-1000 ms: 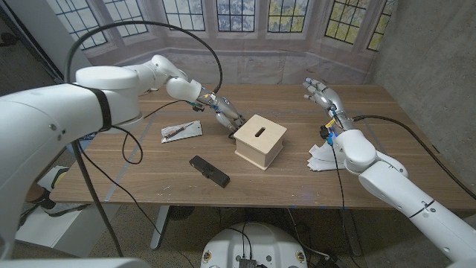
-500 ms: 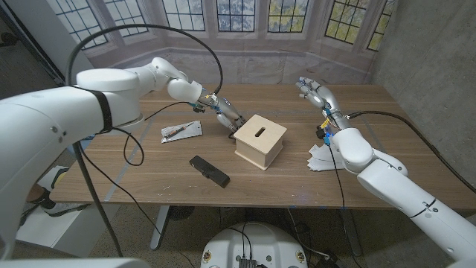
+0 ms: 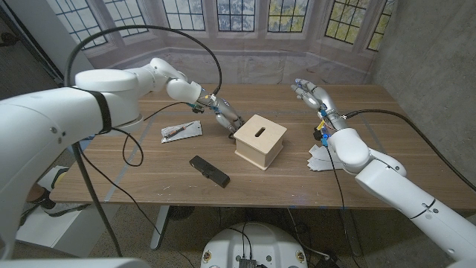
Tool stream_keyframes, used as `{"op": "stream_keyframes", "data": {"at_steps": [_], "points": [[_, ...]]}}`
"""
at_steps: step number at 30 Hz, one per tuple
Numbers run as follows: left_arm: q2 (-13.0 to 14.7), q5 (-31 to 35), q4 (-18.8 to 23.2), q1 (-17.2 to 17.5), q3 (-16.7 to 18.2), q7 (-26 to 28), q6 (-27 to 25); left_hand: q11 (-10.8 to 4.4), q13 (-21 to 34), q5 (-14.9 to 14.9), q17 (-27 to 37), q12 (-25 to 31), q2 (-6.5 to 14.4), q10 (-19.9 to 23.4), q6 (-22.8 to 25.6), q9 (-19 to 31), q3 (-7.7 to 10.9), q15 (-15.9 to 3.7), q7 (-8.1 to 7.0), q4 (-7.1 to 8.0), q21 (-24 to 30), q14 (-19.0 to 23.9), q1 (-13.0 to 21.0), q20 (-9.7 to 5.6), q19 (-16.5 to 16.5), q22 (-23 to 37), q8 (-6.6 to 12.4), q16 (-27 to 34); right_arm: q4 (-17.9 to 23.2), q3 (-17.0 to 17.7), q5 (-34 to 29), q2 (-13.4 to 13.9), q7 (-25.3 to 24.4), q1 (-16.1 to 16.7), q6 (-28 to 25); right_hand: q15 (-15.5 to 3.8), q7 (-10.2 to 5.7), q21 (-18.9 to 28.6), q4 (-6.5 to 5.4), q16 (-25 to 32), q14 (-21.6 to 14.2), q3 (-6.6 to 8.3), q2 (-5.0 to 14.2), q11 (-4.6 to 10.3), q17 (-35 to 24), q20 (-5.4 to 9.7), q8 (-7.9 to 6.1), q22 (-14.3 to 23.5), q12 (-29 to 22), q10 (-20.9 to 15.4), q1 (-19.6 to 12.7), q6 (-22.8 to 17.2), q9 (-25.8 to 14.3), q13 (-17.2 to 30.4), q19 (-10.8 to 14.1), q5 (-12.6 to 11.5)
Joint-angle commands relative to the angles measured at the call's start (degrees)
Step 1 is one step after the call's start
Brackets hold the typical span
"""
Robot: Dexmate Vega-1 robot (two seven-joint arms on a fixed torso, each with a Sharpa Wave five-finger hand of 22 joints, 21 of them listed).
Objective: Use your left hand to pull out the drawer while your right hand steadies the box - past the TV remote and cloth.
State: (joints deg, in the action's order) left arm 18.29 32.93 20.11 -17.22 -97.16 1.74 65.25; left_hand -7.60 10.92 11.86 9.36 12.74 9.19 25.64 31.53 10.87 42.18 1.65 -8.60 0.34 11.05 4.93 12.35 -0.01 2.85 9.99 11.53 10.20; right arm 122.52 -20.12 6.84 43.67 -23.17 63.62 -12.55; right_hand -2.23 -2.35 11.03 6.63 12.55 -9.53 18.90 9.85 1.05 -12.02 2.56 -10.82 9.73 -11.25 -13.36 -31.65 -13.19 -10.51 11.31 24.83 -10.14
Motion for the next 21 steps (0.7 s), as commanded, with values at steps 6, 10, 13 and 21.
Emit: {"op": "stream_keyframes", "data": {"at_steps": [6,10,13,21], "points": [[0.68,1.65,-0.05,-0.72,-0.98,1.49,1.62,0.13,0.11,-0.06,-0.05,0.54,0.21,1.49,1.56,0.16,0.05,-0.17,0.36,0.42,0.22,0.85,-0.84,0.03,-0.12,0.16,0.41,0.24,1.58,-1.72,-3.4,0.01,-0.32,-0.36,-2.78,-1.82,-0.14,0.17,0.11,0.39,-0.02,-0.04,-0.1,0.28,-0.12,0.73,-0.26,0.14,-0.17,0.18,0.58,0.01,-0.24,0.19,-0.28,-0.31],[0.83,2.86,-0.11,-1.0,-1.61,2.96,1.88,0.37,0.12,-0.08,-0.04,0.7,0.21,2.23,2.31,0.17,0.08,-0.18,0.55,0.55,0.24,1.21,-1.0,0.01,-0.13,0.16,0.57,0.31,1.5,-1.9,-3.58,-0.25,-0.32,-0.37,-2.8,-1.73,-0.02,0.23,0.11,0.41,-0.06,-0.04,-0.11,0.23,-0.11,0.57,-0.27,0.13,-0.2,0.1,0.59,-0.01,-0.24,0.19,-0.13,-0.32],[0.86,4.33,-0.17,-1.35,-2.34,4.55,1.81,0.48,0.14,-0.1,-0.04,0.79,0.22,2.82,3.04,0.17,0.11,-0.18,0.63,0.66,0.26,1.4,-1.15,-0.04,-0.1,0.16,0.72,0.31,1.31,-2.12,-3.72,-0.46,-0.23,-0.54,-2.83,-1.76,0.02,0.22,0.15,0.39,-0.04,0.0,-0.08,0.05,-0.09,0.56,-0.28,0.13,-0.2,0.09,0.55,-0.03,-0.24,0.19,-0.13,-0.33],[1.29,5.44,-0.24,-1.78,-2.72,5.67,1.48,0.59,0.16,-0.12,-0.04,0.79,0.22,3.26,3.46,0.17,0.16,-0.23,0.74,0.79,0.28,1.77,-1.32,-0.01,-0.09,0.16,0.69,0.35,0.89,-3.04,-4.65,-0.75,0.11,-1.43,-3.33,-1.69,0.05,0.23,0.2,0.39,-0.08,0.01,-0.09,0.11,-0.07,0.48,-0.27,0.13,-0.22,0.03,0.56,-0.01,-0.24,0.19,-0.05,-0.33]]}}
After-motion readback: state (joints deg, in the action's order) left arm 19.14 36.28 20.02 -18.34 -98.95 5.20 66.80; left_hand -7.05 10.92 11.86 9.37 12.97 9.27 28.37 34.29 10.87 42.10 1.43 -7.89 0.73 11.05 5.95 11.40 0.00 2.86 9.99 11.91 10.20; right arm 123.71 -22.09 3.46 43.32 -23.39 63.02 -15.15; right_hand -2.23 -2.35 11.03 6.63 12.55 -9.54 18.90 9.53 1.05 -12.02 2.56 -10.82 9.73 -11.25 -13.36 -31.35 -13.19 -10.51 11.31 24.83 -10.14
